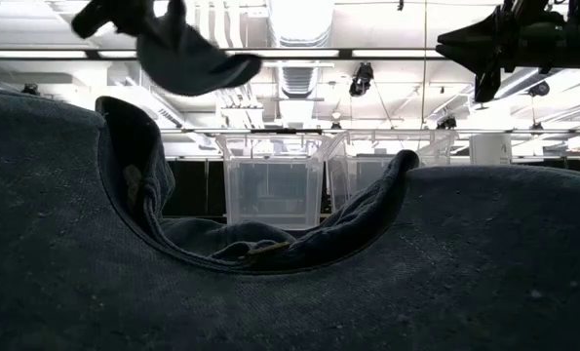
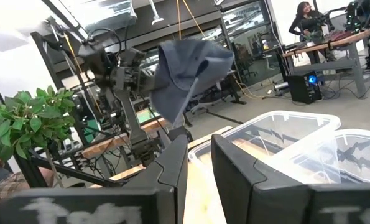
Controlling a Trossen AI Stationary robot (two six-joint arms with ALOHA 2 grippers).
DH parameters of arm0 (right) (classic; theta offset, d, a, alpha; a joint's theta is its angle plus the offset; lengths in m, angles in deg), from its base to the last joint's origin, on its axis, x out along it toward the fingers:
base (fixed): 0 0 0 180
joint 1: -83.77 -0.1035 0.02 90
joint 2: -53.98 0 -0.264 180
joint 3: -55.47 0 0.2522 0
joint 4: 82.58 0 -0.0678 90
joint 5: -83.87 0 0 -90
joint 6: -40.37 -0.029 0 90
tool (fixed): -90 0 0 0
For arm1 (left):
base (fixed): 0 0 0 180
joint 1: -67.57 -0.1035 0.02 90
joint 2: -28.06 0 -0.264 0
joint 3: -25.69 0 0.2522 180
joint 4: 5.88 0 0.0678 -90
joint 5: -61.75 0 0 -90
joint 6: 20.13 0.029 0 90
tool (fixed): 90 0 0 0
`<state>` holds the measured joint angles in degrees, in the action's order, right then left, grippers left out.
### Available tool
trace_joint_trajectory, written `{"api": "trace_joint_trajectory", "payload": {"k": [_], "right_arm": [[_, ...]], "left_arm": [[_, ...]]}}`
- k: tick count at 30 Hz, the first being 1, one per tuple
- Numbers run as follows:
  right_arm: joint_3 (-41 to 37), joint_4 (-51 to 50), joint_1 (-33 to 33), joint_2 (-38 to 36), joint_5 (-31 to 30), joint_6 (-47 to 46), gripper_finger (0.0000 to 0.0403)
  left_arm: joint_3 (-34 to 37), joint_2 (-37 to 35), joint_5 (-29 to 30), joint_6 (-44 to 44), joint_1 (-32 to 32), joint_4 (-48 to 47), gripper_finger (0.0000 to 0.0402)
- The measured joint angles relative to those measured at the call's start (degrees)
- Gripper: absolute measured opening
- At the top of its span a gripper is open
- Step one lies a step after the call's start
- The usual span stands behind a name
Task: Pick & Place hat
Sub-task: Put the top blue cap into the right transparent bin
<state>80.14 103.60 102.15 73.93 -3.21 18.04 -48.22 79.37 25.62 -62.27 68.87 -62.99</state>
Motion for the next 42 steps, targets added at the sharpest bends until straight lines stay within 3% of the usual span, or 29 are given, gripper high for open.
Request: {"api": "trace_joint_trajectory", "payload": {"k": [8, 13, 20, 30, 42], "right_arm": [[0.0, -0.1, 0.0, 0.0, 0.0, 0.3, 0.0066], [0.0, -0.1, 0.0, 0.0, 0.0, 0.5, 0.0066], [0.0, -0.2, 0.0, 0.0, 0.0, 0.3, 0.0066], [0.0, -0.2, 0.0, 0.0, 0.0, 0.3, 0.0066], [0.0, -3.6, 0.0, 0.0, 0.0, 0.2, 0.0066]], "left_arm": [[7.2, -0.7, -9.5, 25.6, 0.0, 31.8, 0.0003], [13.6, -1.4, -19.1, 31.6, -0.2, 47.3, 0.0003], [23.7, -3.4, -29.0, 31.2, -0.6, 69.5, 0.0003], [35.2, -4.7, -41.8, 24.1, -0.7, 99.4, 0.0003], [39.8, -4.7, -57.1, 17.6, -0.7, 117.0, 0.0003]]}}
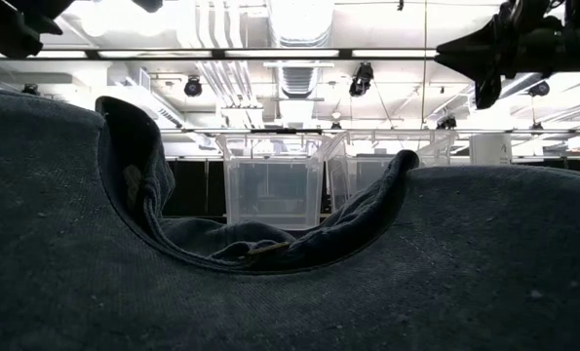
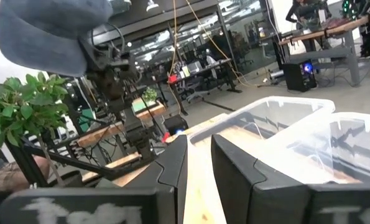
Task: Pick & Place hat
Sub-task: Put the top blue cap into the right transparent bin
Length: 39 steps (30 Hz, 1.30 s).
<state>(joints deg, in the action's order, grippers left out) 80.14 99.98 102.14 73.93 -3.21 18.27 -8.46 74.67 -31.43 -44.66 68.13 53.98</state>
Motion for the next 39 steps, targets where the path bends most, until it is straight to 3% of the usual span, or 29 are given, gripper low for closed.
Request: {"api": "trace_joint_trajectory", "payload": {"k": [8, 12, 19, 24, 27, 33, 39], "right_arm": [[0.0, -0.3, 0.0, 0.0, 0.0, 0.0, 0.0066], [0.0, -0.3, 0.0, 0.0, 0.0, 0.0, 0.0066], [0.0, 0.5, 0.0, 0.0, 0.0, -0.9, 0.0066], [0.0, 4.1, 0.0, 0.0, 0.0, -1.4, 0.0066], [1.2, 4.4, 0.0, 0.3, -0.3, -0.9, 0.0066], [6.9, 3.5, 0.0, 3.6, -0.1, 4.3, 0.0066], [14.2, -3.6, 0.0, 9.6, 0.0, 7.4, 0.0096]], "left_arm": [[-1.0, 0.1, -1.8, -1.1, 0.0, 0.3, 0.0003], [-2.1, 0.3, 5.8, -1.0, 0.0, -3.5, 0.0003], [-11.4, 3.5, 26.6, -3.5, 0.0, -31.6, 0.0003], [-23.1, 8.8, 31.6, -1.6, -0.1, -50.2, 0.0003], [-29.8, 13.0, 34.5, 1.4, -0.1, -56.7, 0.0003], [-36.7, 21.3, 37.2, 6.3, -1.0, -58.6, 0.0003], [-37.5, 26.8, 37.4, 6.9, -2.8, -54.1, 0.0003]]}}
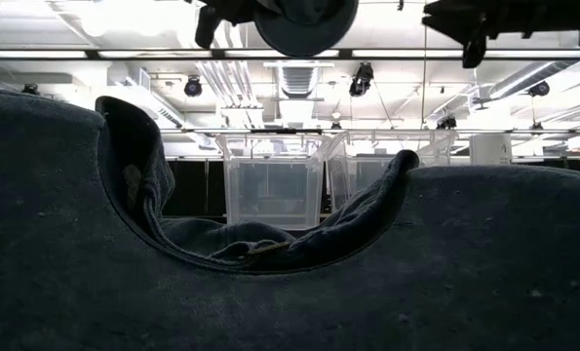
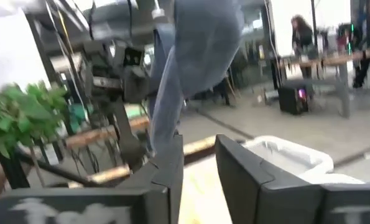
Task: Pick & Place hat
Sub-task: Put the top blue cap into the right transparent bin
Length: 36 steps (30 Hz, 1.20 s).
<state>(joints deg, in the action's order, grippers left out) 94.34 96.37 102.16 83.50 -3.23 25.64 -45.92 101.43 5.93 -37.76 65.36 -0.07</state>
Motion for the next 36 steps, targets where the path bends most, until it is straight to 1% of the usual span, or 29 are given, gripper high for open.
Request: {"api": "trace_joint_trajectory", "payload": {"k": [3, 9, 11, 15, 18, 21, 28, 36], "right_arm": [[3.3, -3.7, 0.0, 3.5, 0.0, 0.2, 0.0127], [9.0, -5.2, 0.0, 10.7, 0.0, 1.5, 0.0193], [10.8, -5.3, 0.0, 13.0, -0.2, 2.6, 0.0210], [14.5, -5.3, 0.0, 18.0, -2.6, 3.2, 0.0232], [16.9, -5.3, 0.0, 21.4, -3.1, 4.0, 0.0243], [18.9, -5.3, 0.0, 24.2, -3.1, 4.1, 0.0250], [22.1, -5.2, 0.0, 29.4, -4.4, 4.2, 0.0249], [27.4, -5.2, 0.5, 35.2, -4.7, 4.7, 0.0250]], "left_arm": [[0.0, 1.5, 0.0, 1.6, -0.6, 2.7, 0.0003], [0.0, 3.2, -0.1, 5.1, -1.1, 6.2, 0.0003], [0.0, 3.6, -0.2, 6.1, -1.1, 7.0, 0.0003], [0.0, 4.0, -0.1, 7.9, -1.1, 7.1, 0.0003], [0.0, 3.8, 1.0, 9.8, -1.1, 7.2, 0.0003], [0.0, 3.6, 3.9, 11.8, -1.1, 7.2, 0.0003], [0.0, 3.6, 4.2, 14.1, -1.2, 7.3, 0.0003], [0.0, 3.7, 3.8, 14.5, -1.2, 7.8, 0.0003]]}}
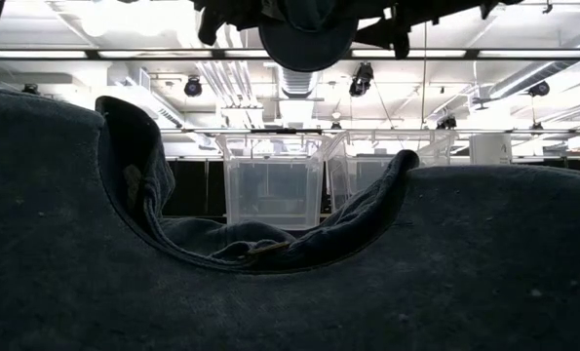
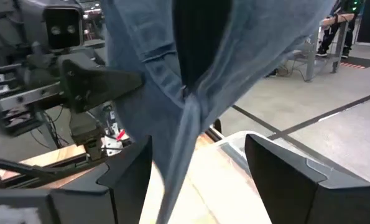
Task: Pick & Place hat
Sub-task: Put the top blue cap into the right transparent bin
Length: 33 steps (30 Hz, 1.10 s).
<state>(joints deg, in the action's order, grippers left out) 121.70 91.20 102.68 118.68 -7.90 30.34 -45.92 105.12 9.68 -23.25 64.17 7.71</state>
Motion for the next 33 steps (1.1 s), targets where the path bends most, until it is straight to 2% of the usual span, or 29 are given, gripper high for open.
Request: {"api": "trace_joint_trajectory", "payload": {"k": [3, 6, 15, 17, 20, 25, 33], "right_arm": [[2.5, -0.2, 0.3, 2.8, -0.2, -0.3, 0.0240], [5.5, -2.3, 0.3, 5.5, -0.5, -0.2, 0.0212], [15.5, -14.6, 0.2, 12.0, -1.2, 3.0, 0.0045], [16.7, -15.7, 0.2, 12.6, -1.2, 4.1, 0.0020], [17.5, -15.8, 0.2, 13.0, -1.2, 4.4, 0.0016], [16.8, -16.1, 0.4, 11.8, -1.9, 4.7, 0.0014], [16.5, -20.0, 1.0, 9.4, -7.5, 4.5, 0.0012]], "left_arm": [[0.0, 0.0, -0.8, -0.1, 0.0, 0.1, 0.0003], [0.0, 0.0, -0.9, -0.1, 0.0, 0.1, 0.0003], [0.0, 0.0, 0.1, -0.1, -0.2, -0.6, 0.0003], [0.0, 0.0, 0.2, -0.2, -0.3, -0.6, 0.0003], [0.0, 0.0, 0.6, -0.2, -0.5, -0.4, 0.0005], [0.0, -0.1, 3.2, 0.2, -0.6, -1.6, 0.0039], [0.0, -0.5, 3.9, 2.1, -0.9, -2.9, 0.0053]]}}
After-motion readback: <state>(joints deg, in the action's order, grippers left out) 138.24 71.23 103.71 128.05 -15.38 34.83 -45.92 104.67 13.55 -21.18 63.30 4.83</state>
